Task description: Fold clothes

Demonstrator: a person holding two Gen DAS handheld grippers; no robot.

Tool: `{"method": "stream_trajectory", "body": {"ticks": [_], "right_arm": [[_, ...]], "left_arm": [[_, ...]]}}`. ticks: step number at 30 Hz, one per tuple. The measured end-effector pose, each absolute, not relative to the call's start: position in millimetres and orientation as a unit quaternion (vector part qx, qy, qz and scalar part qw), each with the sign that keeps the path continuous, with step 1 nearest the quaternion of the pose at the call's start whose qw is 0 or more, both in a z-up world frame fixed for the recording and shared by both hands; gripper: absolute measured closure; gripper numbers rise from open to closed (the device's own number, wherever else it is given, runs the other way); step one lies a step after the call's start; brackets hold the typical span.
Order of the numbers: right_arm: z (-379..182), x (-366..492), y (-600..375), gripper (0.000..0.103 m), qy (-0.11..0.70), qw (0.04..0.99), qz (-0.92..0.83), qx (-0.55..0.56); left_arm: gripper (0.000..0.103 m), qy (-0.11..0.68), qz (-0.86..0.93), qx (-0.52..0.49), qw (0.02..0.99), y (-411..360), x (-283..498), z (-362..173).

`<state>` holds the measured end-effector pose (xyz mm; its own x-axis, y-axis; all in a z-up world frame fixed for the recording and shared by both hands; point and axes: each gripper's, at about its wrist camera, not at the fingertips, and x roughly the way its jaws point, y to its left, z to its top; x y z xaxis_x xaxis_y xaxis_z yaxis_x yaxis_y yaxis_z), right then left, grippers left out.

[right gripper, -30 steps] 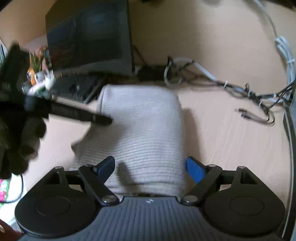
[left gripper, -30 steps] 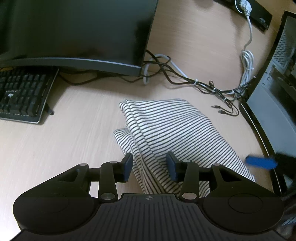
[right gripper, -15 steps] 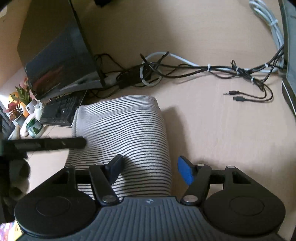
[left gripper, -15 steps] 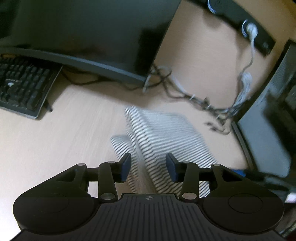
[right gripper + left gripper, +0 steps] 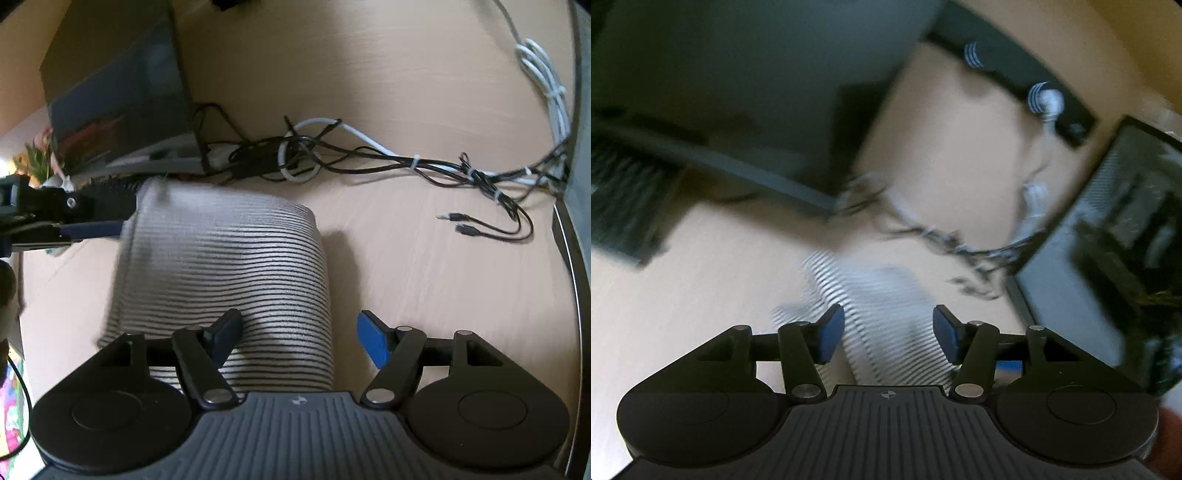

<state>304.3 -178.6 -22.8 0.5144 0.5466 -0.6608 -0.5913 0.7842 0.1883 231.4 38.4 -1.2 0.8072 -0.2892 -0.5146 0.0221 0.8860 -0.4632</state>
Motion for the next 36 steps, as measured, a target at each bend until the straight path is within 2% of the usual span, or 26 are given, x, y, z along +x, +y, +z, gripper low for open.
{"method": "stream_trajectory", "body": {"ticks": [4, 6, 8, 10, 12, 17, 21, 25, 27, 30, 33, 36], "right_arm": [[-9.5, 279.2, -161.6, 0.036, 0.325, 0.879, 0.337, -0.089], [-2.1, 262.2, -151.6, 0.042, 0.298, 0.879, 0.354, -0.117], [1.3, 248.0, -137.3, 0.054, 0.279, 0.874, 0.370, -0.148], [-1.5, 245.1, -123.5, 0.056, 0.299, 0.858, 0.387, -0.159], [-12.1, 249.0, -111.9, 0.056, 0.335, 0.840, 0.392, -0.172], [-12.8, 250.1, -113.9, 0.055, 0.345, 0.833, 0.398, -0.171], [-8.8, 248.6, -121.2, 0.055, 0.341, 0.833, 0.404, -0.163], [12.2, 273.4, -153.1, 0.046, 0.343, 0.851, 0.391, -0.077], [15.3, 307.1, -167.5, 0.046, 0.359, 0.862, 0.358, -0.013], [-3.8, 360.0, -175.4, 0.045, 0.412, 0.849, 0.319, 0.082], [-32.9, 384.8, -173.1, 0.039, 0.465, 0.823, 0.301, 0.125], [-41.3, 385.0, -171.8, 0.040, 0.483, 0.801, 0.319, 0.152]], "left_arm": [[0.045, 0.304, -0.066, -0.252, 0.916, 54.9, 217.0, -17.9], [0.047, 0.306, -0.057, -0.267, 0.912, 63.2, 209.8, -26.2], [0.047, 0.308, -0.048, -0.281, 0.908, 71.5, 202.5, -34.5], [0.047, 0.310, -0.038, -0.295, 0.903, 79.7, 195.3, -42.9], [0.047, 0.312, -0.029, -0.309, 0.898, 88.0, 188.1, -51.2], [0.042, 0.263, -0.138, -0.277, 0.914, 63.9, 244.0, -12.8], [0.044, 0.311, -0.113, -0.204, 0.921, 46.3, 305.4, -25.3], [0.046, 0.348, -0.100, -0.174, 0.916, 48.1, 319.6, -43.0], [0.046, 0.350, -0.100, -0.174, 0.915, 50.0, 321.0, -45.3], [0.046, 0.353, -0.099, -0.182, 0.912, 51.7, 323.3, -45.6], [0.046, 0.358, -0.099, -0.178, 0.911, 52.6, 320.9, -47.4], [0.044, 0.362, -0.099, -0.190, 0.907, 55.4, 324.4, -51.1]]}}
